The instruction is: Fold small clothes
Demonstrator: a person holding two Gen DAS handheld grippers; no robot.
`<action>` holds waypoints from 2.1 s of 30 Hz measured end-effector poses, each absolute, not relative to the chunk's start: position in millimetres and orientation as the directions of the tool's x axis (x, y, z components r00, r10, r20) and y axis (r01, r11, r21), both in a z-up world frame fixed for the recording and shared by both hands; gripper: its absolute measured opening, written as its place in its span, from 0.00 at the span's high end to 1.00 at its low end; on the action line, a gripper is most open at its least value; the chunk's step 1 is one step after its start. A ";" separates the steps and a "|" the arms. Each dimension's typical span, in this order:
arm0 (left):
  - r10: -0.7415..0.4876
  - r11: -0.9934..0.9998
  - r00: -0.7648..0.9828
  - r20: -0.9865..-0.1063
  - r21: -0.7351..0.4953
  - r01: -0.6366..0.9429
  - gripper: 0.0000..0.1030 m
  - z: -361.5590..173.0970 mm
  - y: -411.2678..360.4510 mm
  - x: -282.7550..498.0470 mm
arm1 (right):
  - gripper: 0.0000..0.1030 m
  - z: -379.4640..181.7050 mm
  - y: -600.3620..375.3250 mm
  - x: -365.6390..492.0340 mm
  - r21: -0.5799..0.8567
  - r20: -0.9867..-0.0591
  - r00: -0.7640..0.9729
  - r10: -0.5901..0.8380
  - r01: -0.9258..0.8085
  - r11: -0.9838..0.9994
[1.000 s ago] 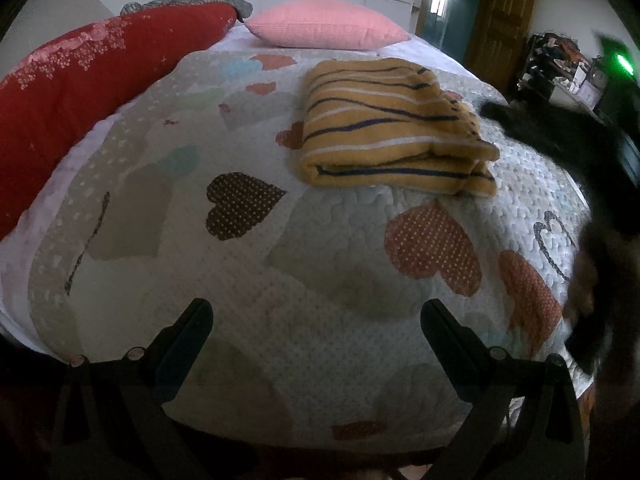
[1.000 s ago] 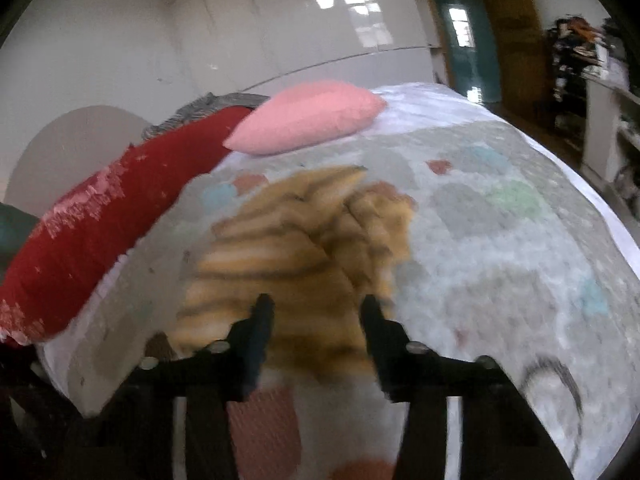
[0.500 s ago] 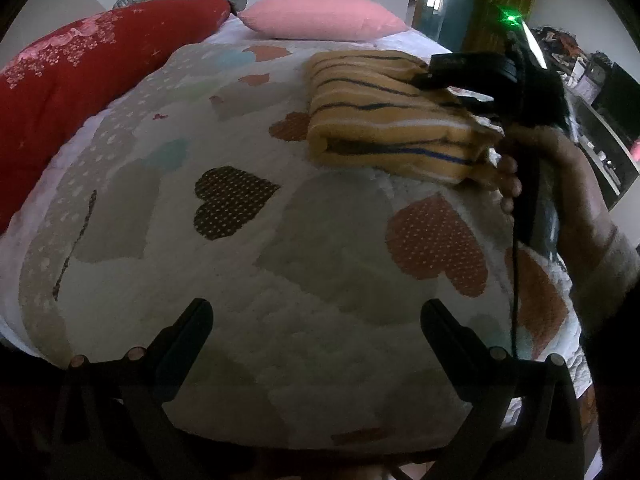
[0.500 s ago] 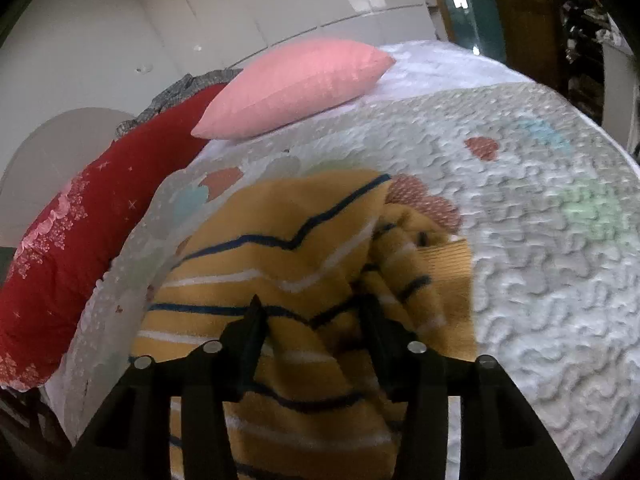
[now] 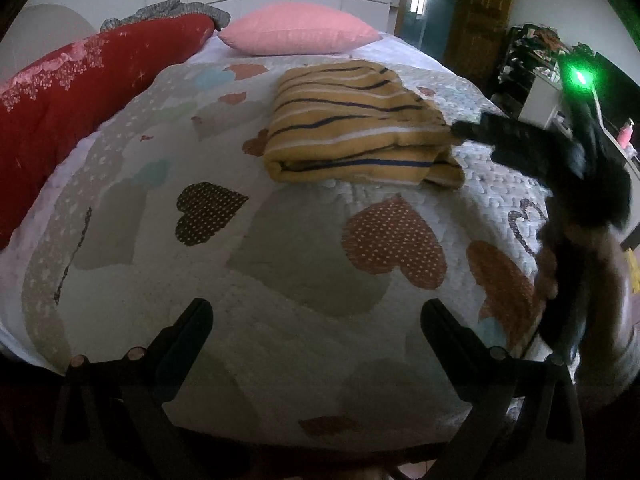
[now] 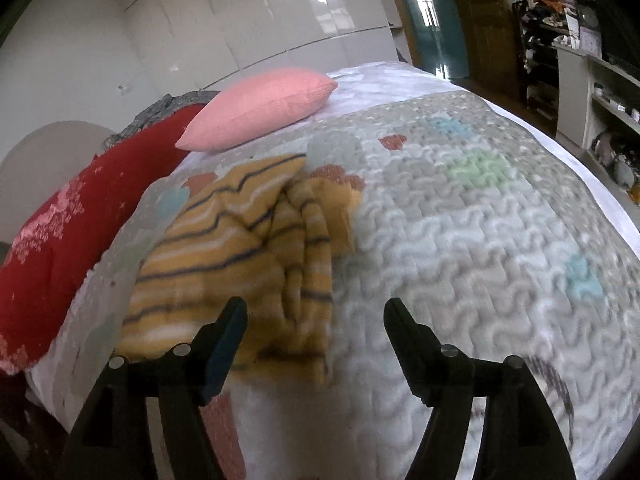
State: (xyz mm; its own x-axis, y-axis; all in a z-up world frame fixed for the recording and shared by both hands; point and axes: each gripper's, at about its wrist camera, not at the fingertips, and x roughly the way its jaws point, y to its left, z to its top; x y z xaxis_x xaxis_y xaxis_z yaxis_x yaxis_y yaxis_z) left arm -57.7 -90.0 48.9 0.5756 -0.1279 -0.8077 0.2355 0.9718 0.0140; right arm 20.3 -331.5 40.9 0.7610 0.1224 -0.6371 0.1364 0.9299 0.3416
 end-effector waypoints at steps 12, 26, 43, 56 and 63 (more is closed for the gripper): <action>-0.132 0.973 0.577 -0.806 0.005 0.231 0.00 52.6 -95.6 -64.6 | 0.22 30.2 -315.3 -38.2 0.284 -0.628 0.774 0.083 0.130 0.950; -0.153 0.977 0.543 -0.826 -0.042 0.211 0.00 42.3 -89.0 -59.1 | 0.21 22.7 -302.6 -44.5 0.262 -0.637 0.766 0.081 0.117 0.958; -0.151 0.979 0.510 -0.847 -0.055 0.198 0.00 28.7 -85.9 -50.9 | 0.20 13.5 -301.5 -42.0 0.261 -0.650 0.756 0.080 0.124 0.957; -0.144 0.980 0.519 -0.843 -0.050 0.191 0.00 29.9 -85.8 -53.6 | 0.19 13.3 -305.4 -46.3 0.273 -0.646 0.760 0.076 0.137 0.952; -0.133 0.981 0.535 -0.834 -0.034 0.190 0.00 33.5 -87.0 -56.6 | 0.19 16.1 -307.3 -52.2 0.274 -0.637 0.767 0.070 0.141 0.951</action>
State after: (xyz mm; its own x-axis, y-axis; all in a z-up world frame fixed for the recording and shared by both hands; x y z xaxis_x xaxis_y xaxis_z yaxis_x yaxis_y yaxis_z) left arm -56.6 -87.0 33.5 0.5351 -0.1327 -0.8343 0.1903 0.9811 -0.0340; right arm -52.2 -307.3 16.1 0.7675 0.0700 -0.6372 0.1408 0.9513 0.2742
